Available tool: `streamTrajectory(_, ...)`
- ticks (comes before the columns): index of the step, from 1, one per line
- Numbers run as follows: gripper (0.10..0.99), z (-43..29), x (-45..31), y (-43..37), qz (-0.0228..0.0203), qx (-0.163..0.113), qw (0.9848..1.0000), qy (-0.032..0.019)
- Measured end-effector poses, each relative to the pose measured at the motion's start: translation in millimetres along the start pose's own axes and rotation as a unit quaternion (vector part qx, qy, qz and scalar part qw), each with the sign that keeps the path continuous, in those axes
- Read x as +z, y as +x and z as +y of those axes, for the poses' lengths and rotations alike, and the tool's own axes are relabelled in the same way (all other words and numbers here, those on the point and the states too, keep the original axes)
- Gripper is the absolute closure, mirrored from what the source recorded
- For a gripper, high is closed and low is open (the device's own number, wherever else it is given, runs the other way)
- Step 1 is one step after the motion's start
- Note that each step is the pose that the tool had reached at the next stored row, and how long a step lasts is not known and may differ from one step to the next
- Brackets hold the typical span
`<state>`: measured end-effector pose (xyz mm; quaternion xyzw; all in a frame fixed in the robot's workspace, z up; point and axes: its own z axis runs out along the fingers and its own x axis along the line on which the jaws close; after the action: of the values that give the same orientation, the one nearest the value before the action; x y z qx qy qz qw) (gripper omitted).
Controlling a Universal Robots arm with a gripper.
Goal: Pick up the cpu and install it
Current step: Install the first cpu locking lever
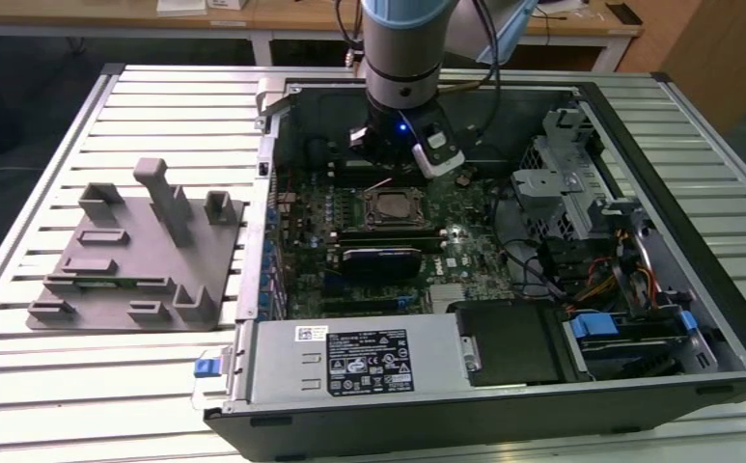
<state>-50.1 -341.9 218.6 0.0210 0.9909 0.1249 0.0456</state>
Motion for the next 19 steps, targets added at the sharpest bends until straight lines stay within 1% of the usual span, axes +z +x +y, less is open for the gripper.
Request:
streamTrajectory(2, 0.98, -0.2, 1.0, 0.0, -0.0074, -0.002, 1.0, -0.0004)
streamTrajectory(4, 0.98, -0.4, 1.6, 0.1, -0.0114, -0.003, 0.9999, -0.0006)
streamTrajectory(10, 0.98, -0.5, 1.8, 0.1, -0.012, -0.003, 0.9999, -0.0005)
streamTrajectory(12, 0.98, -0.5, 2.1, 0.2, -0.0127, -0.003, 0.9999, 0.0012)
streamTrajectory(16, 0.98, -0.8, 3.0, 1.1, -0.0206, -0.005, 0.9997, 0.0069)
streamTrajectory(17, 0.98, -0.8, 3.2, 1.3, -0.0217, -0.005, 0.9997, 0.0087)
streamTrajectory(19, 0.98, -0.3, 3.6, 1.8, -0.0224, -0.005, 0.9997, 0.0122)
